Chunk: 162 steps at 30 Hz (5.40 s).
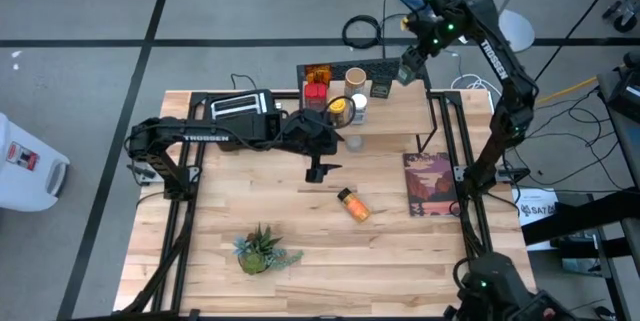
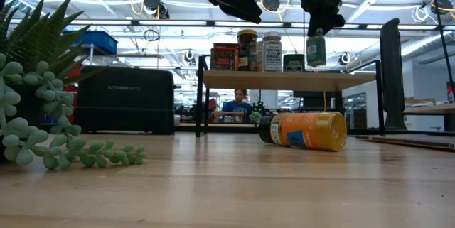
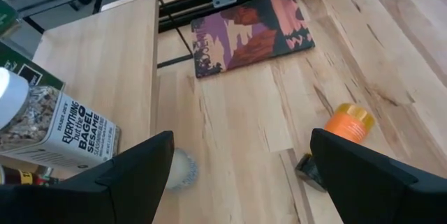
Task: Shelf spices
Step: Put the green seasoning bottle on the shelf, then put the orange seasoning bottle on the shelf
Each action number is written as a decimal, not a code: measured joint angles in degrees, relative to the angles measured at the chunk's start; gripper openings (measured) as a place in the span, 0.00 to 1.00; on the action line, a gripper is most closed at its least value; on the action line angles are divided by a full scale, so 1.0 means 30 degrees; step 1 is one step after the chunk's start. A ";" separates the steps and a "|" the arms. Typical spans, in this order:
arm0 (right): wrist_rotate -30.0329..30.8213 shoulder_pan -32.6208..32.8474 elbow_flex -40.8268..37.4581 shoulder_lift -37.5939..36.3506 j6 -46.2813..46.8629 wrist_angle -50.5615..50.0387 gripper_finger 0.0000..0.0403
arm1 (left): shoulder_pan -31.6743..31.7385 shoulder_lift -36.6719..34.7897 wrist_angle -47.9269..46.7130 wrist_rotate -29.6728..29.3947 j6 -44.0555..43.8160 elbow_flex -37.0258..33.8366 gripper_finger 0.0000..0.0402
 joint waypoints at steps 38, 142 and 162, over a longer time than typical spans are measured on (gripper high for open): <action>-0.0067 -0.0191 -0.8094 -0.3902 -0.1155 0.4934 0.48 | -0.0242 0.0000 -0.0875 0.0000 0.0051 0.0000 0.86; -0.0554 -0.0014 -0.7980 -0.3851 -0.1693 0.6147 0.59 | -0.0526 0.0000 -0.1019 0.0080 -0.0087 0.0000 0.86; -0.0561 0.0111 -0.2843 -0.3859 -0.1206 0.4245 0.59 | -0.0526 0.0000 -0.1016 0.0080 -0.0095 0.0000 0.86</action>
